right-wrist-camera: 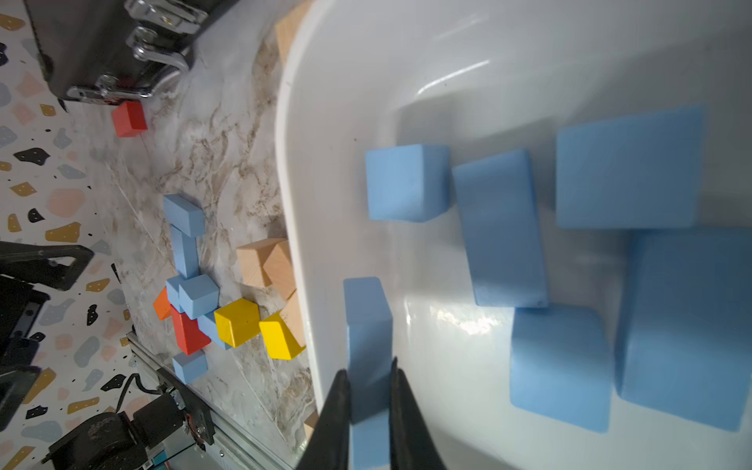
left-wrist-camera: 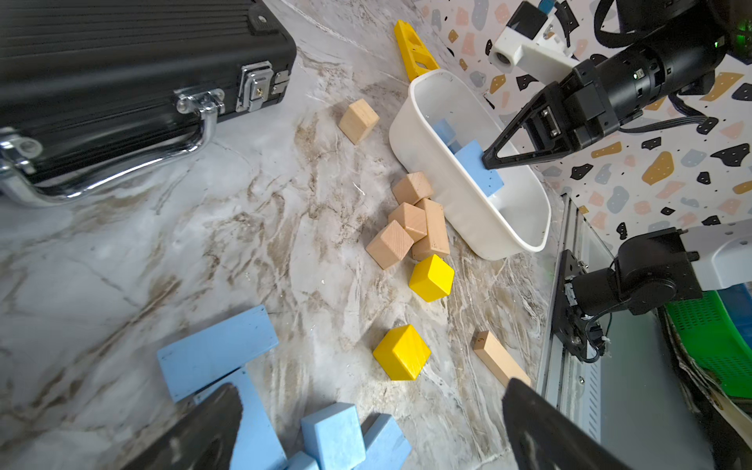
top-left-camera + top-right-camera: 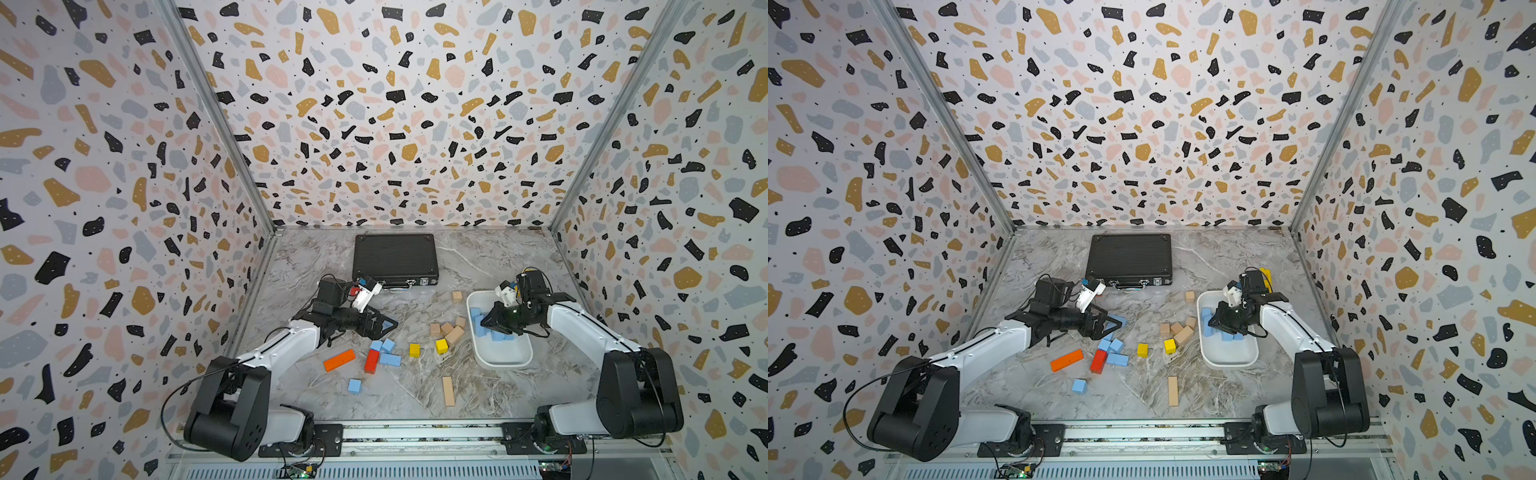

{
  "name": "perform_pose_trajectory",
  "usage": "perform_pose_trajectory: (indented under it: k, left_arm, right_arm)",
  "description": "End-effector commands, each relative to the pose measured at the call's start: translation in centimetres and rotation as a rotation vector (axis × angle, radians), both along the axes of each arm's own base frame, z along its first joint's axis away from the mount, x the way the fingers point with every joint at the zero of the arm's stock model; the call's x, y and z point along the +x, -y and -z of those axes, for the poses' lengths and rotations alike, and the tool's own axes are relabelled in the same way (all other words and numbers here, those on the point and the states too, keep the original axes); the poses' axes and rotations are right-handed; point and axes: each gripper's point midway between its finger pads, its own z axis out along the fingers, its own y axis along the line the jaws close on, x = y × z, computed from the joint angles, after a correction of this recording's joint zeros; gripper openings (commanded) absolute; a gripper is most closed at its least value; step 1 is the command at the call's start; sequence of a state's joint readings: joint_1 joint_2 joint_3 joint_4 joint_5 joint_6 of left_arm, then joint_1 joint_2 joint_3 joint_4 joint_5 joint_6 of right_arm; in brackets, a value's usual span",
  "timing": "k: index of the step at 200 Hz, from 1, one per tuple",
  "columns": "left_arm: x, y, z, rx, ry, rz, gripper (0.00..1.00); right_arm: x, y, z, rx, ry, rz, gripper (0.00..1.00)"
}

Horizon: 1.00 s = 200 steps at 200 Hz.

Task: Pick out the blue building blocks
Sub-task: Place the building block in the storage box.

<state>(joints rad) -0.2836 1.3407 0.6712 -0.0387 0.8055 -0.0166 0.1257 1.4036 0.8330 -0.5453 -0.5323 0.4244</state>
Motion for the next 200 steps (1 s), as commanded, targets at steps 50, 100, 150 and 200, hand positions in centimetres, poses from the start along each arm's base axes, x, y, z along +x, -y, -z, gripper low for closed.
perform_pose_trajectory:
  k: [50, 100, 150, 200]
  left_arm:
    - [0.7, 0.1, -1.1, 0.020, 0.054, 0.012, 1.00]
    - [0.7, 0.1, -1.2, 0.029, 0.065, 0.022, 1.00]
    - [0.5, 0.1, -1.0, 0.030, 0.059, 0.024, 1.00]
    - [0.6, 0.0, -1.0, 0.032, 0.059, 0.021, 1.00]
  right_arm:
    - [0.8, 0.1, 2.1, -0.019, -0.020, -0.008, 0.07]
    - [1.4, -0.8, 2.7, 0.039, -0.034, -0.015, 0.09]
    - [1.1, -0.5, 3.9, 0.009, -0.072, -0.029, 0.15]
    - [1.0, 0.6, 4.0, -0.077, -0.095, -0.042, 0.25]
